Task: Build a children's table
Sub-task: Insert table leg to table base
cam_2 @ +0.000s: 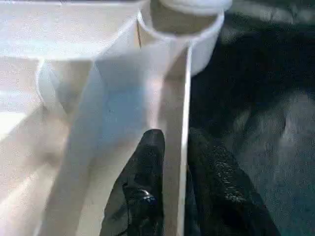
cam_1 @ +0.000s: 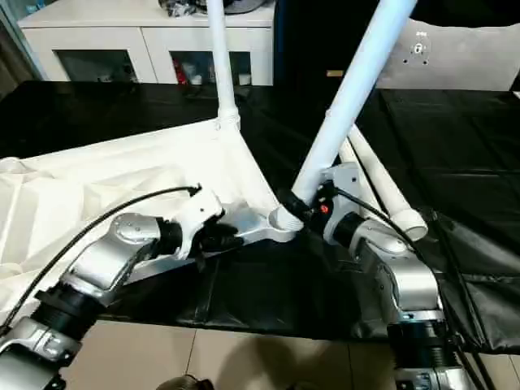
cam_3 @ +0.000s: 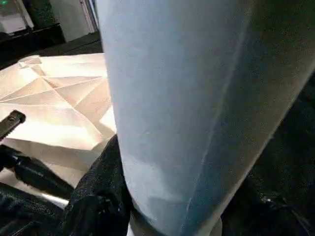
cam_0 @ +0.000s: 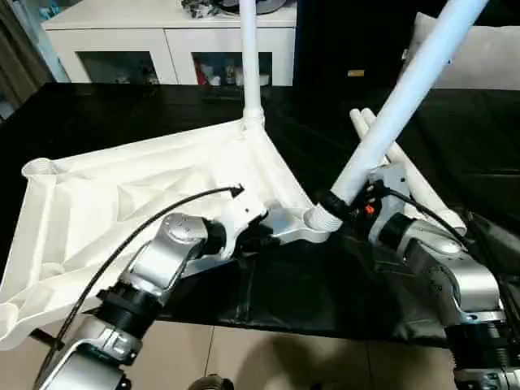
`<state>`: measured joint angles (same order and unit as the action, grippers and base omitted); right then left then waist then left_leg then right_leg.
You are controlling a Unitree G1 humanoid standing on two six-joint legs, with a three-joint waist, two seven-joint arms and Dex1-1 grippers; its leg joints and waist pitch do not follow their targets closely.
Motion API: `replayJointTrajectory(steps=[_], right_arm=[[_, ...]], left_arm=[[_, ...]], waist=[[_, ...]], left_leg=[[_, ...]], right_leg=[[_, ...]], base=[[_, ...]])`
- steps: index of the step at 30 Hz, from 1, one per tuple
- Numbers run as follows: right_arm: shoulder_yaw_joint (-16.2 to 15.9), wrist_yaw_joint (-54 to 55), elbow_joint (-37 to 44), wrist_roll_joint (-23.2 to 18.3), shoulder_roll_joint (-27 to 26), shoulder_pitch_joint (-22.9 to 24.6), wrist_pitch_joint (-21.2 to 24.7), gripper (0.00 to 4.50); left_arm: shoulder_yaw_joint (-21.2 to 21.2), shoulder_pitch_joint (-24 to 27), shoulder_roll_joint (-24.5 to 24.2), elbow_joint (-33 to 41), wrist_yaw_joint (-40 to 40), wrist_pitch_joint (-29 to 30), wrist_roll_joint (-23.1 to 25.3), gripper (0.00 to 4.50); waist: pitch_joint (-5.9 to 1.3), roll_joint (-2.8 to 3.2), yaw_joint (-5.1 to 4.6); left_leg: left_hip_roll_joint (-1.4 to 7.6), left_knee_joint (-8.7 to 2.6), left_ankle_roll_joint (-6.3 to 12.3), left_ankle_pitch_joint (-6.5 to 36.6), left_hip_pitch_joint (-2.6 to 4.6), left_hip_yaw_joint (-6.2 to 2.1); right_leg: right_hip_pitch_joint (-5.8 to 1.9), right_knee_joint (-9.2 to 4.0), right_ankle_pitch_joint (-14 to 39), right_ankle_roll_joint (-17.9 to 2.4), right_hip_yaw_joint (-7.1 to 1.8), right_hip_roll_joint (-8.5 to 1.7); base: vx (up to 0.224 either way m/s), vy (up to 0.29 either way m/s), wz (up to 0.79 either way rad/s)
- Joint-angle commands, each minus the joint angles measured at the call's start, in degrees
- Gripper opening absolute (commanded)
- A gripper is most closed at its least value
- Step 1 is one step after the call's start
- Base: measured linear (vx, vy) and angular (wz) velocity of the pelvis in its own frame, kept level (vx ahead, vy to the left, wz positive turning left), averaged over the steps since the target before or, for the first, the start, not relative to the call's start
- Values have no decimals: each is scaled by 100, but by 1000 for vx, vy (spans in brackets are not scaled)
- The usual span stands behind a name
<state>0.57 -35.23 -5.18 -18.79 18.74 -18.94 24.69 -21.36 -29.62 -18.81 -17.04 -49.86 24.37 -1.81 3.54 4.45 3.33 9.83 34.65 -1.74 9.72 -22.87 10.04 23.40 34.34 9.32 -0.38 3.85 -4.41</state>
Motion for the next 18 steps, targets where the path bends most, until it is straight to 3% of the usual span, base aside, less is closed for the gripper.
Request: replayJointTrajectory(steps=[1, 8, 12, 18], right_arm=[[-111, -99, 112, -9, 44, -131, 121, 190], [-272, -308, 118, -19, 147, -237, 300, 190], [-474, -484, 71, 46, 220, -362, 494, 190], [-647, -617, -136, 206, 276, -441, 494, 190]], left_arm=[[-118, 39, -129, 59, -74, -63, 142, 61], [-39, 34, -122, 18, -149, -253, 100, 6], [-101, 118, -207, 71, -591, -906, -57, 0], [-219, 183, -325, 109, -871, -1255, -39, 0]], waist=[[-464, -73, 14], [-467, -81, 22], [-473, -103, 8], [-455, -113, 21]], left_leg=[[269, -390, 247, 1184, 128, -114], [265, -377, 247, 1128, 125, -107], [254, -364, 317, 1019, 112, -106], [279, -383, 240, 1161, 135, -99]], right_leg=[[-290, -421, 1561, -1085, -227, -374], [-299, -415, 1543, -1100, -233, -382], [-310, -396, 1412, -1149, -230, -381], [-279, -411, 1685, -1088, -238, -383]], base=[[0, 0, 0], [0, 0, 0], [0, 0, 0], [0, 0, 0]])
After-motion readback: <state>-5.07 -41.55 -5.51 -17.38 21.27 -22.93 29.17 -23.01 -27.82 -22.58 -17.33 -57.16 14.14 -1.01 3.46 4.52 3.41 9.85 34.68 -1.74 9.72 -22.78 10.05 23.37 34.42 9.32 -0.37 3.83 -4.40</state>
